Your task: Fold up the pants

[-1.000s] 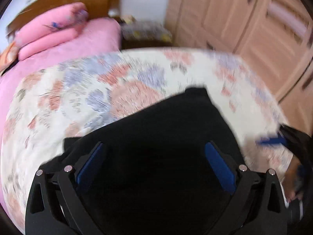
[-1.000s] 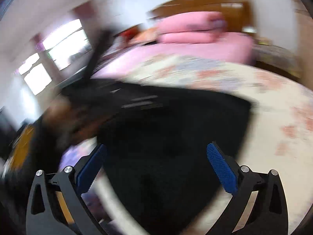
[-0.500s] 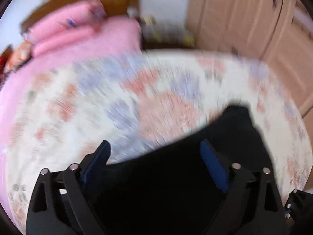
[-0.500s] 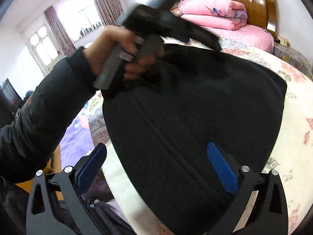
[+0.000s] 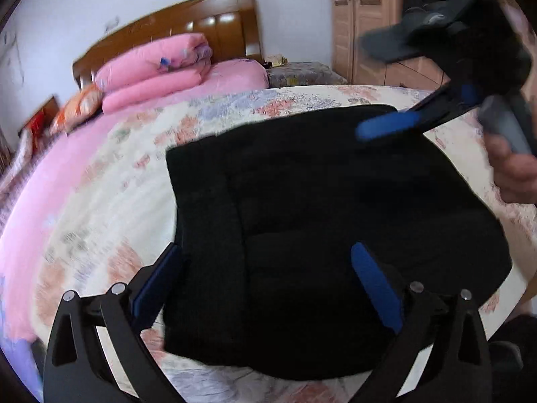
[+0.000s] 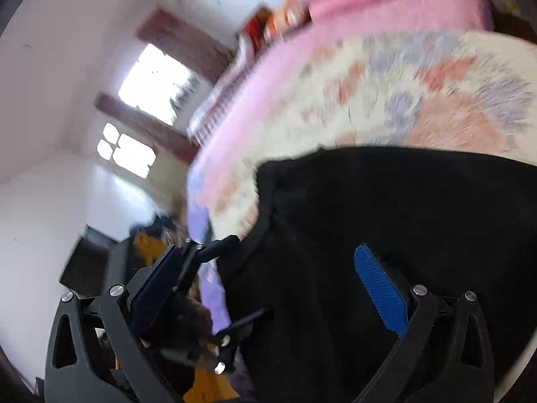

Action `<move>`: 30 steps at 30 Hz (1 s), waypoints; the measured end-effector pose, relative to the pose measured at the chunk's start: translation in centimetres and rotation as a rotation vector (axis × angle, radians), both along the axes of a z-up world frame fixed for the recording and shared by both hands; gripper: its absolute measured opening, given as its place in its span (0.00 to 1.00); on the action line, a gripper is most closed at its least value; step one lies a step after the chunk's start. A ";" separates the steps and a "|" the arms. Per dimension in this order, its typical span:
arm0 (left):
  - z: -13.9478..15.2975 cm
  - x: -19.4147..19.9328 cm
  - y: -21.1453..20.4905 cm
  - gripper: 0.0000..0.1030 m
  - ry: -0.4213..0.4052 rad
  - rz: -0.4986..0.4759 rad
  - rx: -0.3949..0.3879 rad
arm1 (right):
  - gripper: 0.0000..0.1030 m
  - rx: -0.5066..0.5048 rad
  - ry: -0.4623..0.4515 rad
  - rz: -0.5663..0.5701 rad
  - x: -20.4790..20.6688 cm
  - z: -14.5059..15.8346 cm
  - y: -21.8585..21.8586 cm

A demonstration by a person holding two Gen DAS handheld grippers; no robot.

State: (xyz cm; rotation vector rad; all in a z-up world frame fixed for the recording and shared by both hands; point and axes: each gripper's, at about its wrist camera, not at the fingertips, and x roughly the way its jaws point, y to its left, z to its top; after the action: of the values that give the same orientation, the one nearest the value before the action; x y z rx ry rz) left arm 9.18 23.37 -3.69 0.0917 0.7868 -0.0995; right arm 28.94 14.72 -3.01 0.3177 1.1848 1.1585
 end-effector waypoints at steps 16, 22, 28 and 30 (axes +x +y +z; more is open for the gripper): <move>1.5 -1.9 1.8 0.98 -0.049 0.060 -0.136 | 0.96 0.038 -0.294 -0.244 -2.4 3.8 -6.9; 3.4 0.0 0.2 0.98 -0.082 0.023 -0.119 | 0.96 0.196 0.021 -0.457 3.0 -1.3 -19.1; 2.6 0.7 -1.1 0.98 -0.078 0.062 0.004 | 0.96 0.115 0.040 -0.387 3.0 -3.5 -16.1; 1.5 1.0 0.0 0.98 -0.030 0.097 0.049 | 0.96 0.061 0.012 -0.393 4.2 -3.9 -14.7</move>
State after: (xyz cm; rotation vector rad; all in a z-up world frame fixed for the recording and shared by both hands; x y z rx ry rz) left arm 10.22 23.39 -2.23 0.1010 0.7624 0.0128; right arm 33.11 0.05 -6.90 0.5771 1.0410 0.8494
